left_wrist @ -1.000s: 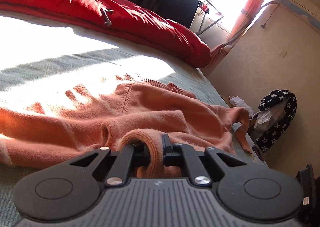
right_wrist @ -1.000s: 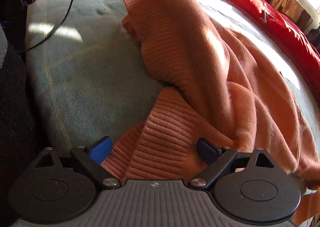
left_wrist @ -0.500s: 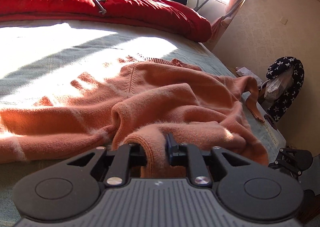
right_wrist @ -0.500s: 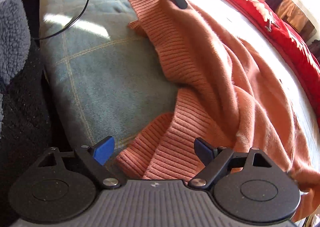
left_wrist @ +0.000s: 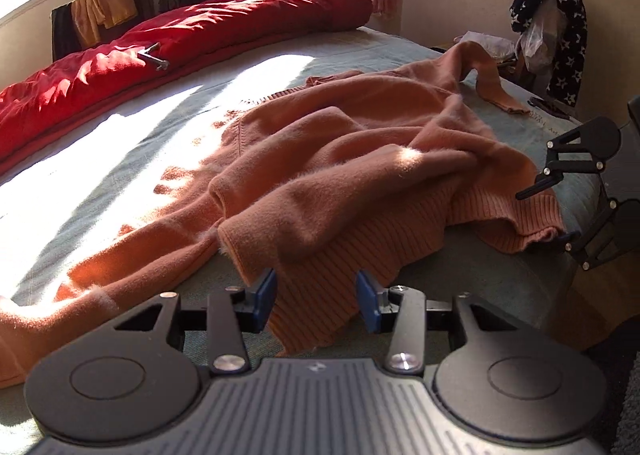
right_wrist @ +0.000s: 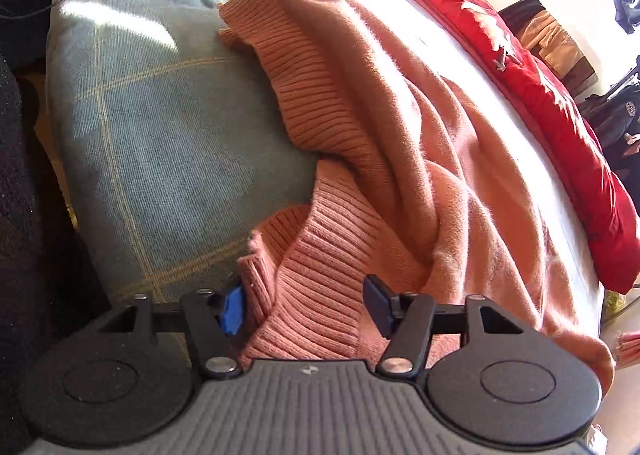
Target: Fold clothes
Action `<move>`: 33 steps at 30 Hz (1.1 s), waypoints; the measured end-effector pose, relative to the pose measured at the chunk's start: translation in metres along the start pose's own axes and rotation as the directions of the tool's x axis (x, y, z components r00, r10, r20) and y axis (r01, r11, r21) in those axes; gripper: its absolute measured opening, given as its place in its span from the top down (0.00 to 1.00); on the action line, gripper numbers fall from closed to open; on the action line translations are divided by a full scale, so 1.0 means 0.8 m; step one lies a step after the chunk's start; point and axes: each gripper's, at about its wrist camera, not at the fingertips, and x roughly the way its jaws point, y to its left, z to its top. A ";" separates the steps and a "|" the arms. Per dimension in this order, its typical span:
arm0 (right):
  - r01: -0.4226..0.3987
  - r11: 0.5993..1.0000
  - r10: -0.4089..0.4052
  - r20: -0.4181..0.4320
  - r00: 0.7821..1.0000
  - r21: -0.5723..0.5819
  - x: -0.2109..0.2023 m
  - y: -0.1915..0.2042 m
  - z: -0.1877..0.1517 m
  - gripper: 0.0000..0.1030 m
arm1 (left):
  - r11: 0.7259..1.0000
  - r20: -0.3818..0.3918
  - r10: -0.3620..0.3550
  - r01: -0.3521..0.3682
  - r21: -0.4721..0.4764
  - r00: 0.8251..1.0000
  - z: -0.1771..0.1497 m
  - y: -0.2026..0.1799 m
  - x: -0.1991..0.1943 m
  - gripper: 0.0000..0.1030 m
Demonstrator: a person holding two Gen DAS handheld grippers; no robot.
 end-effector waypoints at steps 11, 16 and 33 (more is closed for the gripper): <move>0.073 0.987 -0.073 -0.006 0.997 0.145 -0.048 -0.041 -0.010 0.88 | 0.814 0.087 -0.228 0.141 0.564 0.970 0.035 -0.146 0.074 0.40; 0.140 0.966 -0.137 -0.031 0.990 0.216 -0.068 -0.062 -0.031 0.88 | 0.722 0.077 -0.261 0.142 0.677 0.962 0.042 -0.196 0.123 0.40; 0.256 0.873 -0.240 -0.090 0.967 0.415 -0.096 -0.147 -0.113 0.74 | 0.873 0.049 -0.403 0.368 0.322 0.914 0.108 -0.126 0.098 0.42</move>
